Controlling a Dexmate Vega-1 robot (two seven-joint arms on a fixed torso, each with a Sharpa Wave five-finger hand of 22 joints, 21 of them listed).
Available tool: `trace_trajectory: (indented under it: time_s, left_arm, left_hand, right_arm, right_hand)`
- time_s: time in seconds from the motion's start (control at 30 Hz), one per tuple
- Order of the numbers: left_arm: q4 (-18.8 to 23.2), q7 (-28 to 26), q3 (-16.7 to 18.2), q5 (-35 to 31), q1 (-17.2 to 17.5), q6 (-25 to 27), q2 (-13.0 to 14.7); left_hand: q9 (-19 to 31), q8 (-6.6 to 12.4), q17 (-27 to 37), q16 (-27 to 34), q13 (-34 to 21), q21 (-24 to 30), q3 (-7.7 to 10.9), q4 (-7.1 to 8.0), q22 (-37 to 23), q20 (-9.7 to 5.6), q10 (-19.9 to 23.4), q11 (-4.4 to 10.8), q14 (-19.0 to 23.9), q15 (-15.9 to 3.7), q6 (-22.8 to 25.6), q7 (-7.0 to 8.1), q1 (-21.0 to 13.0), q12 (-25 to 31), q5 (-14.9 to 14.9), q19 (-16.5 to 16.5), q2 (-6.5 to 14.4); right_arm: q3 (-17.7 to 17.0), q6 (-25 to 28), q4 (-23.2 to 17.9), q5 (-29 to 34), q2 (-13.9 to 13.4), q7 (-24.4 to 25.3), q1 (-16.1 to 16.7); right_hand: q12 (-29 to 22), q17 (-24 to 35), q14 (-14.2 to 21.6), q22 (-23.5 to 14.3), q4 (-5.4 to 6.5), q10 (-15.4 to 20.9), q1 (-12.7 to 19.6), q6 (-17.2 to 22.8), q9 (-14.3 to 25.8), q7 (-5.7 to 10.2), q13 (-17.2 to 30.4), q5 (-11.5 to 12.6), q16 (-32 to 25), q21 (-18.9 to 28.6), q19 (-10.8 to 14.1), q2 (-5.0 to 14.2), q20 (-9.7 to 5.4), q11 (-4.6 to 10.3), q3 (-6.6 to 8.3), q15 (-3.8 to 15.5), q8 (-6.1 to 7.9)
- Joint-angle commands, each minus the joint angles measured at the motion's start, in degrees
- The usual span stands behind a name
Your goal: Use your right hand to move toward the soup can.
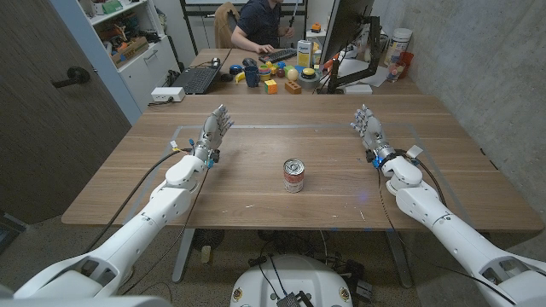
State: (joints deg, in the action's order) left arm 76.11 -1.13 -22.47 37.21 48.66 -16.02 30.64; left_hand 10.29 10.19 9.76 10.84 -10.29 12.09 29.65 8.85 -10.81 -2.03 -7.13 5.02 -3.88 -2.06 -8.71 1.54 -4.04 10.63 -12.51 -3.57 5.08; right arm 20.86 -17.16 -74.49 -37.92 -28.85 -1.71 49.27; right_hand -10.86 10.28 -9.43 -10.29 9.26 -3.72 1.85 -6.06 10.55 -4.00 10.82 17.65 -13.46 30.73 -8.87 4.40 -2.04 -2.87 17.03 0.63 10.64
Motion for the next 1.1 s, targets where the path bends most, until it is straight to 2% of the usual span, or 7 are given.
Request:
trace_trajectory:
  time_s: [0.03, 0.27, 0.37, 0.57, 0.77, 0.87, 1.1]
  left_arm:
    - [1.3, -3.6, -4.1, 2.1, -0.4, -0.6, 3.2]
    - [1.3, -4.8, -6.7, 4.0, -1.4, -1.8, 4.9]
    - [1.3, -5.1, -7.7, 4.8, -1.8, -2.3, 5.5]
    - [1.1, -5.9, -9.8, 6.2, -2.6, -3.1, 6.6]
    - [1.0, -6.5, -11.6, 7.4, -3.3, -4.1, 7.6]
    - [1.1, -7.0, -12.4, 8.0, -3.6, -4.4, 8.2]
    - [1.3, -7.7, -14.2, 9.2, -4.2, -5.4, 9.4]
  left_hand:
    - [0.3, 0.4, 0.2, 0.3, -0.3, 0.4, 0.31, -0.07, -0.2, -0.09, -0.5, -0.1, -0.6, -0.11, -0.4, 0.05, 0.1, 0.4, -0.3, -0.6, 3.1]
    - [0.3, 0.43, 0.2, 0.3, -0.3, 0.3, 0.23, -0.02, -0.2, -0.09, -0.4, 0.04, -0.6, -0.15, -0.4, 0.07, 0.2, 0.4, -0.3, -0.6, 3.0]
    - [0.3, 0.41, 0.2, 0.3, -0.3, 0.3, 0.18, 0.0, -0.2, -0.04, -0.4, -0.03, -0.6, -0.12, -0.4, 0.09, 0.3, 0.4, -0.3, -0.6, 2.9]
    - [0.3, 0.41, 0.2, 0.3, -0.3, 0.3, 0.13, 0.02, -0.2, 0.04, -0.4, -0.07, -0.6, -0.11, -0.4, 0.19, 0.4, 0.4, -0.3, -0.6, 2.9]
    - [0.3, 0.41, 0.2, 0.3, -0.3, 0.3, 0.08, 0.05, -0.2, 0.0, -0.3, -0.07, -0.5, -0.15, -0.4, 0.09, 0.5, 0.4, -0.3, -0.7, 2.9]
    - [0.3, 0.41, 0.2, 0.3, -0.3, 0.3, 0.05, 0.06, -0.2, -0.05, -0.3, -0.01, -0.5, -0.16, -0.4, 0.08, 0.6, 0.4, -0.3, -0.7, 2.9]
    - [0.3, 0.41, 0.2, 0.3, -0.3, 0.3, 0.0, 0.07, -0.2, -0.07, -0.3, -0.06, -0.5, -0.12, -0.4, 0.09, 0.7, 0.4, -0.4, -0.7, 2.9]
  right_arm:
    - [-0.3, -1.0, 0.3, -0.7, 0.5, -0.2, 1.0]
    - [-0.4, -4.0, 1.5, -0.1, 1.3, -1.0, 0.7]
    - [-0.3, -6.1, 2.0, 1.1, 1.6, -1.0, 0.5]
    - [0.3, -8.0, 0.1, 5.0, 0.9, 0.9, 0.6]
    - [1.8, -6.3, -5.1, 10.5, -2.1, 2.5, 1.2]
    - [2.1, -6.0, -6.8, 12.4, -3.0, 3.1, 1.5]
    - [2.9, -5.6, -10.2, 15.9, -4.9, 2.7, 1.6]
  right_hand:
    - [-0.3, 0.1, -0.6, -0.3, 0.03, -0.5, 0.1, -0.5, 0.2, 0.03, 0.2, 0.3, -0.3, 0.4, -0.3, 2.11, -1.2, -0.02, 0.29, -0.04, 0.33]
    - [-0.3, 0.0, 0.0, -0.3, -0.35, -0.2, 0.5, 0.2, 0.3, 2.15, 0.2, 0.3, -0.2, 0.2, 0.2, 1.67, -0.74, -0.2, -0.04, -0.19, 0.6]
    - [-0.9, -0.2, 2.5, -0.2, -1.82, 1.9, 2.1, 3.4, 0.3, 2.93, 0.2, 0.5, -0.5, 0.7, 3.3, 0.15, 2.0, -1.21, -0.75, -2.56, 1.44]
    - [-1.7, -0.2, 6.5, -0.2, -4.27, 5.8, 5.4, 8.1, 0.4, 4.0, 0.2, 1.4, -1.0, 0.9, 6.9, -0.79, 3.71, -1.1, -0.73, -3.43, 2.44]
    - [-1.9, 0.1, 10.4, 0.0, -6.44, 8.9, 7.1, 10.4, 0.4, 5.69, 0.4, 1.3, -1.3, 0.2, 9.6, -4.91, 11.63, -1.48, -3.09, -6.13, 2.0]
    - [-1.7, 0.2, 10.6, 0.0, -6.49, 8.9, 6.4, 10.7, 0.4, 6.6, 0.5, 1.1, -1.1, -0.1, 9.9, -6.86, 12.96, -1.45, -4.54, -6.39, 1.85]
    - [-1.4, 0.2, 10.4, 0.0, -6.46, 8.6, 5.8, 10.6, 0.4, 7.07, 0.6, 1.0, -0.8, -0.3, 10.6, -8.14, 14.15, -0.59, -5.66, -6.35, 1.53]
